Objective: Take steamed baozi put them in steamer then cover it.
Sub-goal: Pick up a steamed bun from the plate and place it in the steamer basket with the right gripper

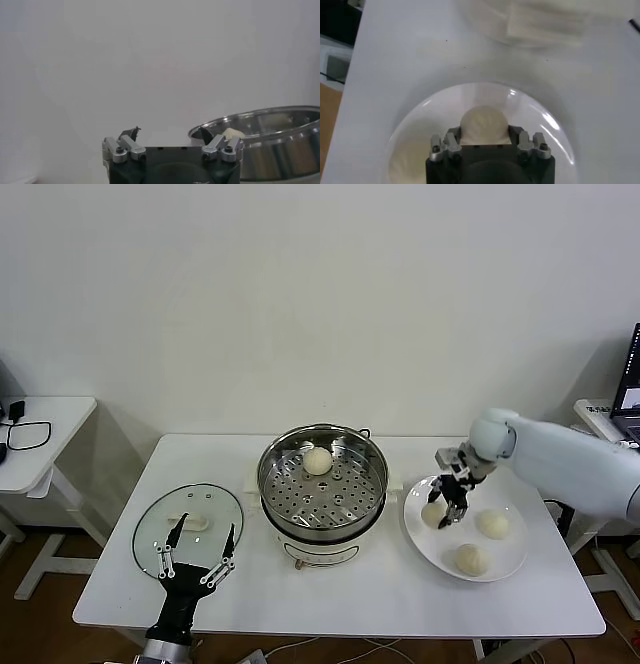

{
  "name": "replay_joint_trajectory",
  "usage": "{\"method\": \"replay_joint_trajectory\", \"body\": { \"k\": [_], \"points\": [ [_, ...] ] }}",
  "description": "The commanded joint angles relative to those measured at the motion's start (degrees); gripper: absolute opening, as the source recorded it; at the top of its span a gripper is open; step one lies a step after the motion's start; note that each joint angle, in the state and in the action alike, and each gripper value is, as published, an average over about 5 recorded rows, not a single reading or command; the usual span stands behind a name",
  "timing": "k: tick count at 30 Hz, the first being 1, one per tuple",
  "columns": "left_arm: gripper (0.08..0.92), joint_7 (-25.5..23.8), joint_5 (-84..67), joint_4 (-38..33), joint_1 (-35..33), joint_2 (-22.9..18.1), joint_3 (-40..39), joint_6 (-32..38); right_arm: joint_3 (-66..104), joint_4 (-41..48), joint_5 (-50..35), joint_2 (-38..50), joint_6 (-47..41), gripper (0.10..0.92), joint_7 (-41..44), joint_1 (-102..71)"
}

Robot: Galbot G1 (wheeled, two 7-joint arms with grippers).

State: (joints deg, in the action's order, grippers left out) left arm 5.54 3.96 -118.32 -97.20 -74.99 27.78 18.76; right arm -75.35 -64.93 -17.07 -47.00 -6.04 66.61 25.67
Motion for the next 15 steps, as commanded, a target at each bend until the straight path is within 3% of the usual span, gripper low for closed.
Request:
{"method": "replay_joint_trajectory", "body": {
  "k": [1,15],
  "points": [
    [0.823,0.01,-0.02,-0.36,0.02,0.08,-0.18,-0.07,-6.11,-2.75,-6.35,-3.36,-0.62,0.65,6.16,19.41],
    [0.823,0.09,-0.04,-0.22,0.54,0.44,-0.58,0.2,-12.01,-5.53,-21.35,-20.89,-8.67,0.638,-0.11,26.98]
  ]
}}
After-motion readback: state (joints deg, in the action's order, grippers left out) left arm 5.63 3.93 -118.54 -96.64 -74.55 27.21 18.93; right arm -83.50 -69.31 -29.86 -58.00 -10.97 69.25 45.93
